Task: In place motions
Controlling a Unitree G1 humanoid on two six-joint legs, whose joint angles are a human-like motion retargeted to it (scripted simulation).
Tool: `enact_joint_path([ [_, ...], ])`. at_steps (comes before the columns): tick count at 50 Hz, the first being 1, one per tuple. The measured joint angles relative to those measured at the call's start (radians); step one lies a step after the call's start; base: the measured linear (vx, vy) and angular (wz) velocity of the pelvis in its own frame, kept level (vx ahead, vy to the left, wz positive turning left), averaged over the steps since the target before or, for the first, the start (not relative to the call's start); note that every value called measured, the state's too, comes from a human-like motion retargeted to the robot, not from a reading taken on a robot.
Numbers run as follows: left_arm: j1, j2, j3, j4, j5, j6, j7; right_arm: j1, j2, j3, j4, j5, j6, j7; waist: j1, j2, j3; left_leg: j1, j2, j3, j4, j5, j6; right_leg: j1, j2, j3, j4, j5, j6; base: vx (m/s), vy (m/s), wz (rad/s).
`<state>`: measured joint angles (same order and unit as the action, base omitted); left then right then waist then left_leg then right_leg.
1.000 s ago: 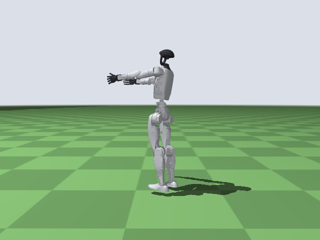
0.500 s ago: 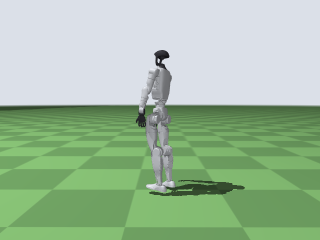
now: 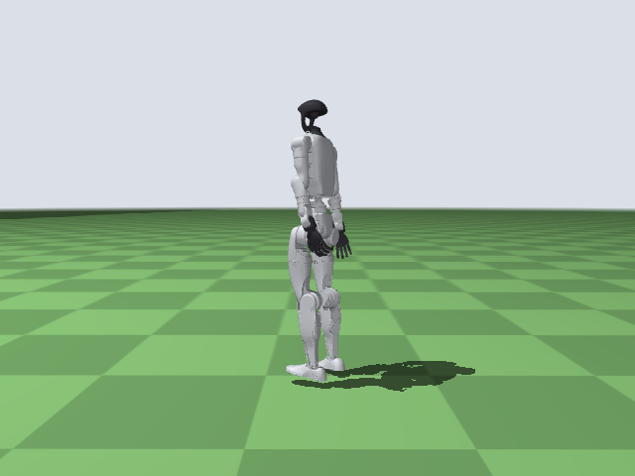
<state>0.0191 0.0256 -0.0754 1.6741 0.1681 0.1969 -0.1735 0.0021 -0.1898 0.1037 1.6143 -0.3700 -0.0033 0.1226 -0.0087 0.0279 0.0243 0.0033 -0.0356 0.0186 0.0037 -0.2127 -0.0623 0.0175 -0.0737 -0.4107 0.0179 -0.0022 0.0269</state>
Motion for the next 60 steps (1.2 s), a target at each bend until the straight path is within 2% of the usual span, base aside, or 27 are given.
enact_joint_path([
  [2, -0.019, 0.006, 0.017, 0.012, 0.017, 0.036, -0.011, -0.022, 0.002, 0.012, 0.004, -0.010, 0.000, -0.032, 0.004, -0.003, -0.007, -0.002, 0.001, 0.003, -0.001, 0.001, -0.001, -0.003, 0.000, 0.003, -0.001, 0.001, 0.000, 0.00, 0.00, 0.00],
  [5, -0.066, 0.023, 0.051, 0.025, -0.058, 0.027, -0.005, -0.066, 0.012, -0.007, 0.001, 0.016, -0.019, -0.039, 0.003, -0.003, -0.017, -0.003, 0.002, 0.005, 0.000, 0.002, -0.001, -0.003, 0.001, 0.003, -0.001, 0.003, -0.001, 0.00, -0.02, -0.01],
  [8, -0.155, 0.047, 0.085, 0.020, -0.203, 0.052, -0.035, -0.143, 0.023, -0.044, -0.011, 0.113, -0.030, 0.026, 0.011, -0.004, -0.025, 0.004, 0.003, 0.005, 0.004, 0.002, 0.000, 0.003, 0.004, 0.005, 0.000, 0.005, -0.004, 0.00, -0.06, -0.05],
  [12, -0.349, 0.095, 0.164, -0.020, -0.366, 0.098, -0.083, -0.314, 0.029, -0.099, -0.044, 0.208, 0.001, 0.095, 0.029, -0.009, -0.037, 0.016, 0.005, 0.008, 0.008, 0.003, 0.001, 0.012, 0.007, 0.011, 0.003, 0.009, -0.008, -0.02, -0.09, -0.09],
  [16, -0.583, 0.134, 0.218, -0.082, -0.413, 0.078, -0.091, -0.521, 0.039, -0.170, -0.120, 0.223, 0.013, 0.152, 0.029, -0.010, -0.068, 0.008, 0.007, 0.007, 0.008, 0.007, -0.001, 0.006, 0.008, 0.007, 0.004, 0.011, -0.008, -0.02, -0.08, 0.04],
  [21, -0.865, 0.192, 0.201, -0.146, -0.398, 0.053, -0.064, -0.788, 0.032, -0.215, -0.211, 0.314, 0.004, 0.193, 0.027, -0.007, -0.112, -0.012, 0.008, 0.004, 0.011, 0.009, -0.002, -0.009, 0.008, 0.001, 0.004, 0.011, -0.007, 0.00, -0.04, 0.05],
  [29, -1.174, 0.217, 0.115, -0.269, -0.527, -0.009, 0.047, -1.104, -0.026, -0.108, -0.331, 0.521, -0.015, 0.117, 0.039, -0.010, -0.174, -0.047, 0.002, -0.004, 0.013, 0.006, 0.000, -0.031, 0.003, -0.009, 0.001, 0.002, -0.003, 0.00, 0.00, 0.00],
  [34, -1.288, 0.226, 0.069, -0.261, -0.566, -0.079, 0.113, -1.225, -0.085, -0.039, -0.339, 0.596, -0.066, 0.026, 0.048, -0.015, -0.207, -0.063, -0.002, -0.009, 0.014, 0.002, 0.003, -0.039, 0.001, -0.015, -0.001, -0.007, 0.001, 0.00, 0.00, 0.00],
  [40, -1.333, 0.238, 0.036, -0.217, -0.577, -0.150, 0.131, -1.281, -0.118, -0.007, -0.298, 0.659, -0.129, -0.083, 0.053, -0.022, -0.229, -0.066, -0.007, -0.015, 0.015, -0.004, 0.006, -0.037, -0.001, -0.023, -0.003, -0.016, 0.003, 0.00, 0.00, 0.00],
  [50, -1.297, 0.226, 0.052, -0.235, -0.611, -0.183, 0.131, -1.236, -0.121, -0.033, -0.290, 0.740, -0.116, -0.057, 0.046, -0.024, -0.228, -0.073, -0.010, -0.026, 0.013, -0.002, 0.006, -0.033, -0.003, -0.039, -0.007, -0.018, 0.006, 0.00, 0.00, 0.00],
  [55, -1.196, 0.209, 0.088, -0.374, -0.523, -0.174, 0.122, -1.120, -0.093, -0.050, -0.439, 0.647, -0.129, -0.045, 0.041, -0.019, -0.227, -0.077, -0.014, -0.022, 0.012, 0.001, 0.006, -0.039, -0.007, -0.037, -0.010, -0.013, 0.005, 0.03, 0.04, 0.00],
  [60, -1.000, 0.231, 0.110, -0.589, -0.405, -0.178, 0.061, -0.925, -0.068, -0.041, -0.656, 0.487, -0.211, 0.021, 0.004, -0.008, -0.199, -0.058, -0.021, -0.024, 0.010, 0.000, 0.007, -0.022, -0.012, -0.038, -0.011, -0.013, 0.004, 0.02, 0.07, 0.00],
])
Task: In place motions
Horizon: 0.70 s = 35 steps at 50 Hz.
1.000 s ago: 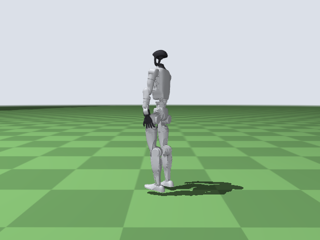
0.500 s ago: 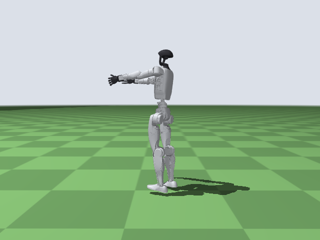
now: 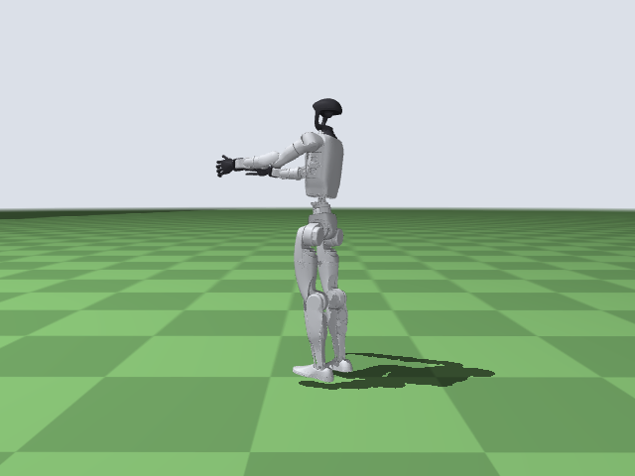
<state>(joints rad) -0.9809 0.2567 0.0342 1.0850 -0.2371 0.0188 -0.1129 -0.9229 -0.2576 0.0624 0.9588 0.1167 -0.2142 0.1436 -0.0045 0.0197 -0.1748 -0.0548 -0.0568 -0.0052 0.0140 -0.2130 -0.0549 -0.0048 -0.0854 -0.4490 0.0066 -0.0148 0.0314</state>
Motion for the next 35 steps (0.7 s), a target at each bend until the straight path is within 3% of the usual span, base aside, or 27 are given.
enact_joint_path([
  [5, 0.295, -0.009, 0.071, -0.161, 0.171, -0.013, -0.084, 0.260, 0.020, 0.009, -0.114, -0.181, -0.071, -0.004, -0.023, 0.006, 0.008, 0.013, -0.001, 0.006, -0.004, -0.005, 0.002, 0.006, 0.000, 0.009, 0.001, -0.002, 0.001, 0.02, 0.01, -0.04],
  [8, 0.443, -0.045, 0.141, -0.107, 0.226, -0.033, -0.061, 0.419, 0.036, 0.024, -0.031, -0.305, -0.085, -0.100, -0.031, 0.005, 0.011, 0.021, -0.002, 0.009, -0.005, -0.010, 0.004, 0.008, 0.001, 0.015, 0.001, -0.004, 0.000, 0.07, 0.03, -0.12],
  [11, 0.550, -0.086, 0.189, 0.038, 0.214, 0.000, -0.031, 0.538, 0.058, 0.009, 0.164, -0.387, -0.027, -0.118, -0.028, 0.003, 0.023, 0.032, -0.001, 0.014, -0.007, -0.013, 0.005, 0.012, 0.002, 0.023, 0.002, -0.005, 0.000, 0.00, 0.00, 0.00],
  [15, 0.673, -0.103, 0.198, 0.258, 0.147, 0.009, -0.044, 0.634, 0.074, -0.058, 0.477, -0.453, 0.106, 0.011, -0.024, 0.004, 0.039, 0.038, 0.003, 0.021, -0.011, -0.016, 0.006, 0.011, 0.005, 0.032, 0.003, -0.005, 0.001, 0.05, 0.06, -0.11],
  [18, 0.751, -0.115, 0.195, 0.392, 0.144, 0.012, -0.006, 0.698, 0.055, -0.079, 0.623, -0.421, 0.149, 0.034, -0.026, 0.006, 0.050, 0.035, 0.006, 0.025, -0.014, -0.017, 0.005, 0.007, 0.008, 0.035, 0.003, -0.005, 0.002, 0.03, 0.08, -0.05],
  [23, 0.853, -0.152, 0.192, 0.528, 0.201, 0.062, 0.008, 0.846, 0.075, -0.083, 0.662, -0.322, 0.151, -0.041, -0.023, 0.002, 0.080, 0.033, 0.009, 0.027, -0.014, -0.018, 0.003, 0.004, 0.008, 0.037, 0.002, -0.005, 0.003, 0.00, 0.01, -0.01],
  [32, 1.039, -0.295, 0.089, 0.581, 0.114, 0.100, -0.075, 0.993, 0.106, -0.085, 0.674, -0.329, 0.186, 0.003, -0.037, 0.000, 0.085, 0.029, 0.011, 0.028, -0.018, -0.021, 0.005, -0.008, 0.011, 0.042, 0.003, -0.004, 0.004, 0.00, 0.00, 0.04],
  [35, 1.064, -0.339, 0.057, 0.578, 0.148, 0.109, -0.091, 0.992, 0.108, -0.097, 0.668, -0.332, 0.194, 0.037, -0.114, -0.007, 0.083, 0.031, -0.001, -0.041, -0.019, -0.028, -0.008, -0.002, 0.006, -0.029, -0.001, -0.015, -0.010, -0.02, 0.02, 1.07],
])
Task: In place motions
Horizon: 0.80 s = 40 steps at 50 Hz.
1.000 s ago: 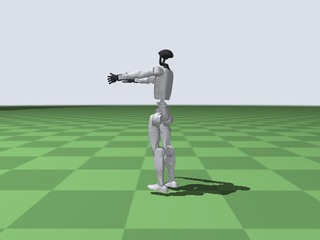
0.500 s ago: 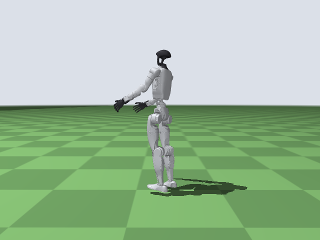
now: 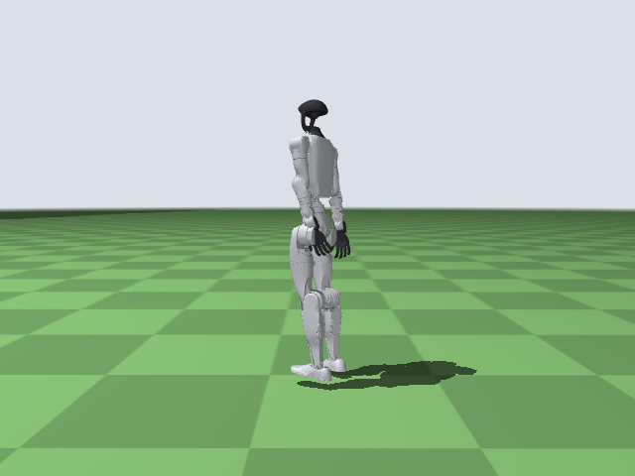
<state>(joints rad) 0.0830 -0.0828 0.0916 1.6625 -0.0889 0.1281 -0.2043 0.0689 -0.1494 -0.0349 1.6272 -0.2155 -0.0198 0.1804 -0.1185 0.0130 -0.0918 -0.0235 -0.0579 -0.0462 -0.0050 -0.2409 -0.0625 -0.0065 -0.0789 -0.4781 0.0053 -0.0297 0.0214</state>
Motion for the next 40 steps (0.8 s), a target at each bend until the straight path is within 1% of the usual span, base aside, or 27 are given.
enact_joint_path([
  [2, 0.005, -0.012, 0.015, -0.013, 0.020, 0.048, 0.087, -0.006, 0.000, 0.005, -0.008, -0.010, 0.012, 0.029, -0.030, -0.002, 0.000, -0.005, -0.001, -0.025, 0.001, 0.004, -0.007, 0.004, -0.005, -0.028, -0.005, 0.003, 0.000, -0.02, -0.01, 0.76],
  [4, -0.001, -0.001, 0.012, -0.023, 0.043, 0.048, 0.096, -0.020, -0.005, 0.024, -0.010, -0.058, 0.032, 0.035, -0.023, 0.003, 0.005, -0.005, 0.004, -0.022, 0.000, 0.009, -0.005, 0.006, -0.007, -0.021, -0.006, 0.010, 0.007, -0.01, -0.02, -0.22],
  [5, -0.008, 0.013, 0.003, -0.024, 0.056, 0.045, 0.075, -0.033, -0.009, 0.038, -0.008, -0.097, 0.046, 0.031, -0.004, 0.004, 0.010, -0.002, 0.006, -0.007, -0.001, 0.010, -0.001, 0.002, -0.001, -0.002, -0.004, 0.014, 0.004, -0.01, -0.04, -1.03],
  [7, -0.014, 0.044, -0.030, -0.036, 0.117, 0.069, -0.020, -0.051, -0.015, 0.075, -0.007, -0.187, 0.068, 0.001, 0.054, -0.004, 0.016, -0.006, 0.020, 0.048, 0.007, 0.010, -0.009, -0.004, 0.003, 0.050, -0.001, 0.018, 0.003, -0.02, -0.03, -1.09],
  [10, -0.022, 0.082, -0.074, -0.061, 0.228, 0.122, -0.141, -0.059, -0.021, 0.128, -0.022, -0.298, 0.064, -0.021, 0.074, -0.001, 0.013, -0.002, 0.018, 0.053, 0.003, 0.009, 0.000, -0.006, 0.007, 0.054, 0.002, 0.017, 0.005, -0.01, -0.01, -0.16],
  [13, -0.033, 0.097, -0.088, -0.085, 0.296, 0.146, -0.152, -0.058, -0.024, 0.146, -0.043, -0.348, 0.037, -0.011, 0.088, -0.002, 0.010, -0.003, 0.020, 0.058, 0.001, 0.011, 0.000, -0.006, 0.008, 0.060, 0.003, 0.017, 0.005, 0.00, 0.00, 0.00],
  [15, -0.038, 0.095, -0.096, -0.096, 0.308, 0.143, -0.125, -0.059, -0.020, 0.137, -0.051, -0.331, 0.019, -0.004, 0.088, -0.001, 0.007, -0.006, 0.021, 0.057, 0.002, 0.011, -0.001, -0.007, 0.007, 0.056, 0.003, 0.017, 0.008, -0.01, -0.01, 0.21],
  [18, -0.041, 0.079, -0.109, -0.105, 0.303, 0.131, -0.100, -0.062, -0.009, 0.109, -0.051, -0.257, 0.011, 0.008, 0.033, -0.001, 0.004, -0.005, 0.004, -0.003, -0.001, 0.015, 0.005, 0.007, 0.006, -0.006, -0.007, 0.014, 0.003, -0.01, -0.02, 0.92],
  [21, -0.045, 0.064, -0.123, -0.106, 0.335, 0.137, -0.077, -0.065, -0.002, 0.097, -0.055, -0.208, 0.009, 0.018, -0.003, -0.003, 0.006, -0.007, 0.005, -0.042, 0.002, 0.019, -0.006, 0.021, -0.009, -0.045, -0.011, 0.016, 0.013, 0.00, -0.02, 0.65],
  [23, -0.049, 0.063, -0.132, -0.106, 0.371, 0.146, -0.047, -0.067, -0.003, 0.101, -0.063, -0.208, 0.009, 0.027, 0.009, -0.004, 0.006, -0.007, 0.009, -0.030, 0.003, 0.019, -0.008, 0.021, -0.010, -0.034, -0.008, 0.016, 0.013, 0.00, -0.01, -0.30],
  [25, -0.054, 0.067, -0.133, -0.109, 0.392, 0.148, -0.037, -0.071, -0.008, 0.106, -0.075, -0.224, 0.006, 0.041, 0.066, -0.007, 0.004, -0.003, 0.017, 0.026, 0.004, 0.011, -0.009, 0.010, -0.001, 0.022, 0.000, 0.010, 0.008, 0.00, -0.01, -1.00],
  [32, -0.053, 0.081, -0.115, -0.094, 0.358, 0.141, -0.106, -0.073, -0.012, 0.093, -0.098, -0.218, -0.001, 0.100, 0.053, -0.004, -0.006, 0.002, 0.011, 0.002, 0.000, 0.010, -0.002, 0.015, -0.003, -0.001, 0.002, 0.006, 0.013, 0.00, -0.01, 0.03],
  [40, -0.058, 0.074, -0.095, -0.077, 0.309, 0.151, -0.103, -0.079, -0.011, 0.093, -0.107, -0.191, 0.005, 0.102, 0.042, -0.002, -0.009, 0.010, 0.004, -0.014, -0.007, 0.010, 0.003, 0.020, -0.005, -0.017, 0.003, 0.005, 0.015, 0.00, 0.00, 0.02],
])
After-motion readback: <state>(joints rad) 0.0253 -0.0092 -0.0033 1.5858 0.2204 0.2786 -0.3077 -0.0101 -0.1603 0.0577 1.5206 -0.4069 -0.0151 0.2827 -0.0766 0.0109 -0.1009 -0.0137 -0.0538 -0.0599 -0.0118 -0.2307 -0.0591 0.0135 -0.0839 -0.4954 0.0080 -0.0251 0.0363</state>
